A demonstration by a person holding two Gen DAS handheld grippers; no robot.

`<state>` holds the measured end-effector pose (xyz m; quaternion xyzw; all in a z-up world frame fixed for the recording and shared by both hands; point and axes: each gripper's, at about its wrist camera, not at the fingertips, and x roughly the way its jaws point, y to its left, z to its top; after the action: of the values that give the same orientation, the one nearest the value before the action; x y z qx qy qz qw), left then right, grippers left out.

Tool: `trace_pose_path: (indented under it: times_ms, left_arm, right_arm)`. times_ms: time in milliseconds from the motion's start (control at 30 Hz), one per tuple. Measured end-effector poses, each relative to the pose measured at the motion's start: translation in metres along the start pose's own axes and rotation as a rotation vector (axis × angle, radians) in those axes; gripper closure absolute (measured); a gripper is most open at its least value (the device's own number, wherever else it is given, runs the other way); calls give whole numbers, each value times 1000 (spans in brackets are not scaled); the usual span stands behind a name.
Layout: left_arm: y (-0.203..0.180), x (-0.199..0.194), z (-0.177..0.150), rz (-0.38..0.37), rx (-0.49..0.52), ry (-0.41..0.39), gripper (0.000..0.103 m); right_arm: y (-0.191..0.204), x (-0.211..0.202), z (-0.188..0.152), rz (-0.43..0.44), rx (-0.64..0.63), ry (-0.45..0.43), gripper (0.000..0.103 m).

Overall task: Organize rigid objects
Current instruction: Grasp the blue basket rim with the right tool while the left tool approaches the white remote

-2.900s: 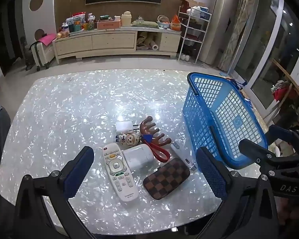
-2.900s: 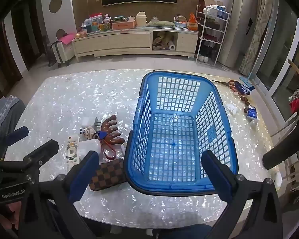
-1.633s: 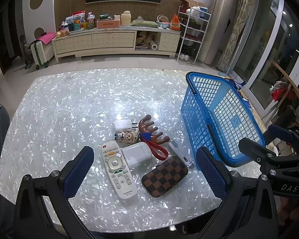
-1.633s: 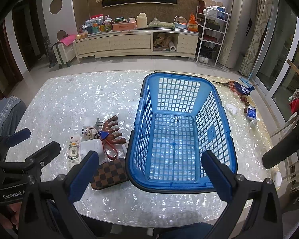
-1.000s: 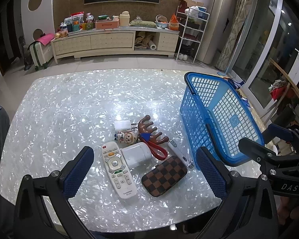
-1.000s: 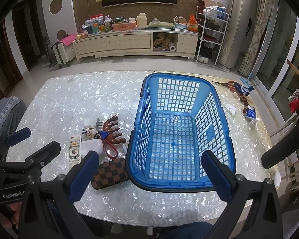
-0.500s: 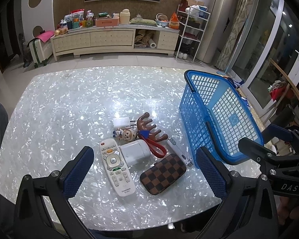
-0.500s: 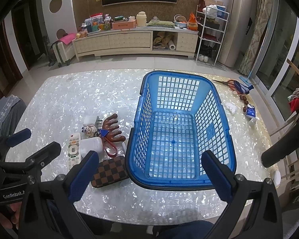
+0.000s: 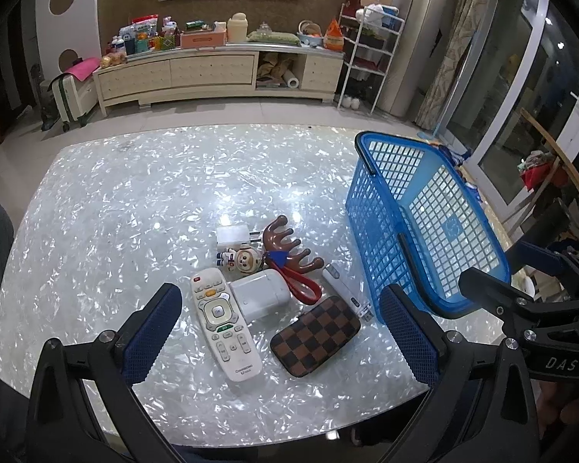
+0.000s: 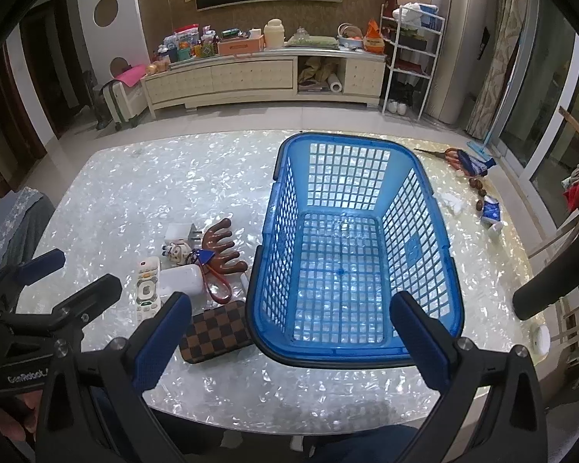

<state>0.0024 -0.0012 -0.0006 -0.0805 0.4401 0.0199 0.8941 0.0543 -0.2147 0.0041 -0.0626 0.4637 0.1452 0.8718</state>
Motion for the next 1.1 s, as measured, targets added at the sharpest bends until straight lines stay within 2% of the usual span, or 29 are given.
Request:
trace_pose_path:
  times_ms: [200,300,400,633,700,833,933,967,1033,1100]
  left_arm:
    - [1,5,5,-7,9,-2,0]
    - [5,5,6,-87,3,-31,0]
    - [11,10,7,-113,-17,-35,0]
    - [24,41,7,-65,-55,42,0]
    - [31,51,5,-79,-85,69,0]
    - [38,72,5,-109,-120,116,0]
    - [38,82,5,-91,-105,132,0]
    - [38,87,5,-89,-96,140,0]
    - [38,92,5,-90,-89,148,0]
    - [38,97,4,-94,-80,159,0]
  right_arm:
    - [-9,3,3,19,15,21,0]
    - [-19,6,6,-9,16,39,0]
    - [-28,10,10,-69,-3,54,0]
    - [-65,26,19,-216,-24,104,0]
    - [-72,31,19,-245,-29,125,0]
    - [-86,44,18,-270,-36,169,0]
    - [-92,49,17,-291,-42,179,0]
    - [-94,51,16,-293,-42,188,2]
    - [-97,55,13,-299,-40,205,17]
    - [-99,61,11,-298,-36,234,27]
